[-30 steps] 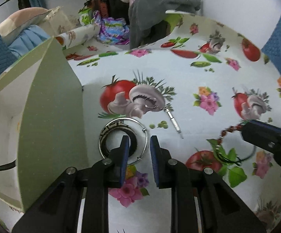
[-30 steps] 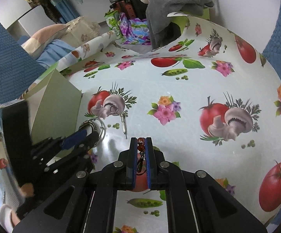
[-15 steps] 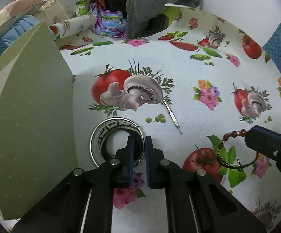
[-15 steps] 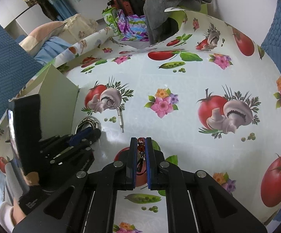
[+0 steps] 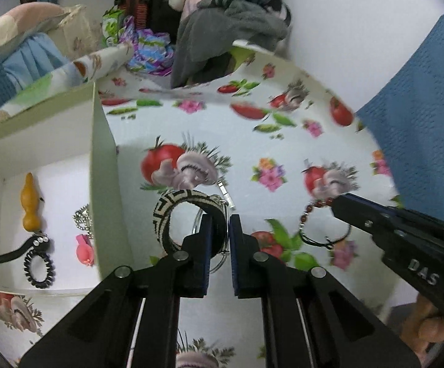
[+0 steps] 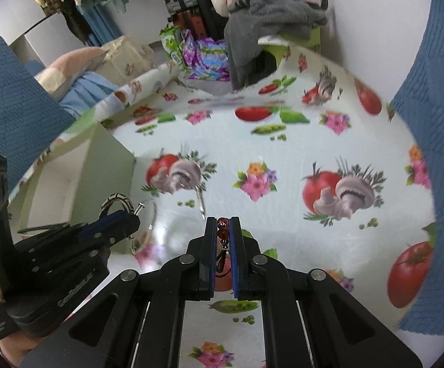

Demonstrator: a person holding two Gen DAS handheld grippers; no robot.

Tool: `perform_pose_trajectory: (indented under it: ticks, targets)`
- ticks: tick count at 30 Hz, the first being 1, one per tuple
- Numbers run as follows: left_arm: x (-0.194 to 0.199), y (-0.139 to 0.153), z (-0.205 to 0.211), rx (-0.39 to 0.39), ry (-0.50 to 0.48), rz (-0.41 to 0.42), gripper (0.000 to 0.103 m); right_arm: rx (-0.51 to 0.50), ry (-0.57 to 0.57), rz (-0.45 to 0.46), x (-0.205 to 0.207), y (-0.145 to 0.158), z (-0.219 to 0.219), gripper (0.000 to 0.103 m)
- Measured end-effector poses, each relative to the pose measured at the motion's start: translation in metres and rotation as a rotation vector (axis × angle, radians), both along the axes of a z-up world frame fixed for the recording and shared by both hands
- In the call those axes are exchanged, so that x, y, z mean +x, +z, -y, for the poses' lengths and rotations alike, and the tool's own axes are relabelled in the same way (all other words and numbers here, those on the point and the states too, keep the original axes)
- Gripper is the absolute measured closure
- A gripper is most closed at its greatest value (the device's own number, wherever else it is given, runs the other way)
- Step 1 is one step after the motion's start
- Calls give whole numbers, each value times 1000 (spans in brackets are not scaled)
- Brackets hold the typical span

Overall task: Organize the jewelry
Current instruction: 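Carry the bangle with the left gripper while the right gripper carries the bracelet to the box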

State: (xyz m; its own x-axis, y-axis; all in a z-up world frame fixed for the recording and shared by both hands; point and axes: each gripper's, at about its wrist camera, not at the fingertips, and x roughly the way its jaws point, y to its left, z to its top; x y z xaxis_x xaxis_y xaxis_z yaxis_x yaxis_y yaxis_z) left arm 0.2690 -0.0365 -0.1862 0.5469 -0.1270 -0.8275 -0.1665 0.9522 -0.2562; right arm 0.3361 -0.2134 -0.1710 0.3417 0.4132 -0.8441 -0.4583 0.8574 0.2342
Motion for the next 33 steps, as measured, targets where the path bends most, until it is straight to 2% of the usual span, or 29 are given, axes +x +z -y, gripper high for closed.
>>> perform_pose_trajectory:
  ticks: [4,10,15,19,22,26,33]
  targets:
    - [-8,35,-4,-18,-29,46,92,4,3,52,-8,36,-9,97]
    - [-23,88,-24,2,-48,117,92,9,30,133,-20,89,-33,97]
    - [-35,123,-55,22,-31,163,92,23,58,172,-29,119,-57,97]
    - [-44,139,-81,48,-9,181,93,38,91,187,-35,138,-84,97]
    - [-51,140,-105,56,10,177,93,44,120,191,-41,143,-104,97]
    - [-61,124,-131,51,37,159,94,52,170,182,-50,134,-139,97]
    - [-75,72,-165,19,68,103,94,13,240,111,-65,82,-191,97]
